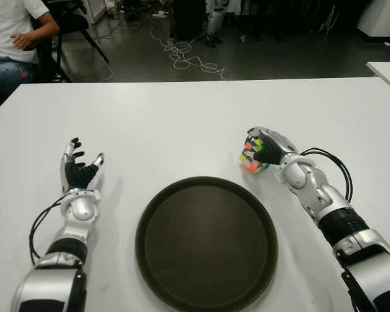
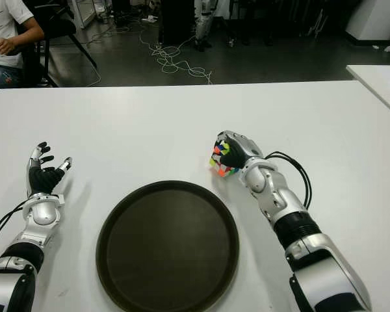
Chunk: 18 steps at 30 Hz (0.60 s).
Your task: Pick up the Rubik's Cube and put it in the plate
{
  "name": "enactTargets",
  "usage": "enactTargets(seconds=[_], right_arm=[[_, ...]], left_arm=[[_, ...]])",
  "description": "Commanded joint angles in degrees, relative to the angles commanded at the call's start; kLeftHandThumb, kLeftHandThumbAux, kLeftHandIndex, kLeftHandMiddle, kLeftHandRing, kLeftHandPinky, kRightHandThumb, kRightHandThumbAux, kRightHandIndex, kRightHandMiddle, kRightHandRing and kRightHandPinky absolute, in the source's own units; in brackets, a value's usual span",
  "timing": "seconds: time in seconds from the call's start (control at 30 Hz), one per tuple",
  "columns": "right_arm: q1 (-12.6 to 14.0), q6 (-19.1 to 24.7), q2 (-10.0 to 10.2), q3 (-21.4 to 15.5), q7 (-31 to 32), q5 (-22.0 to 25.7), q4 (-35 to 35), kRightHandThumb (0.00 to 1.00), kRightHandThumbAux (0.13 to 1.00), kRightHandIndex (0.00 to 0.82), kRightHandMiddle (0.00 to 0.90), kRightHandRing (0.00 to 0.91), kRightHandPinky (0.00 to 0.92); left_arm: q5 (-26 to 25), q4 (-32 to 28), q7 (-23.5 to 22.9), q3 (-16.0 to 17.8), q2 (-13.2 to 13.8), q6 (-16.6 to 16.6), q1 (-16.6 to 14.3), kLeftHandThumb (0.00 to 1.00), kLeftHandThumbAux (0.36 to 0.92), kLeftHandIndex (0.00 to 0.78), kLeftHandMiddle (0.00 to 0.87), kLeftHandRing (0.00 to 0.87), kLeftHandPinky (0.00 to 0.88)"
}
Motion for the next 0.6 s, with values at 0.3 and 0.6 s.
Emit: enactTargets(seconds=[0.3,0.6], right_arm=[[0.0,0.03,0.1,-0.05,0.52,0.47,0.24,0.696,0.727,0.428,0.669,0.667,0.653],[-0.03,-0.34,0.11,-0.1,0.9,0.82,0.39,0.696,0.726,0.429,0.691,0.685,0.675]], left_arm=[[0.33,0.02,0.3,-0.22,0.11,0.11,-0.06,0.048,0.718,0.116,0.161,0.18,0.213],[-0.05,0.09,-0.33,-0.04,0.11,-0.14,-0.02,0.057,0.74,0.119,0.16,0.187,0.234]])
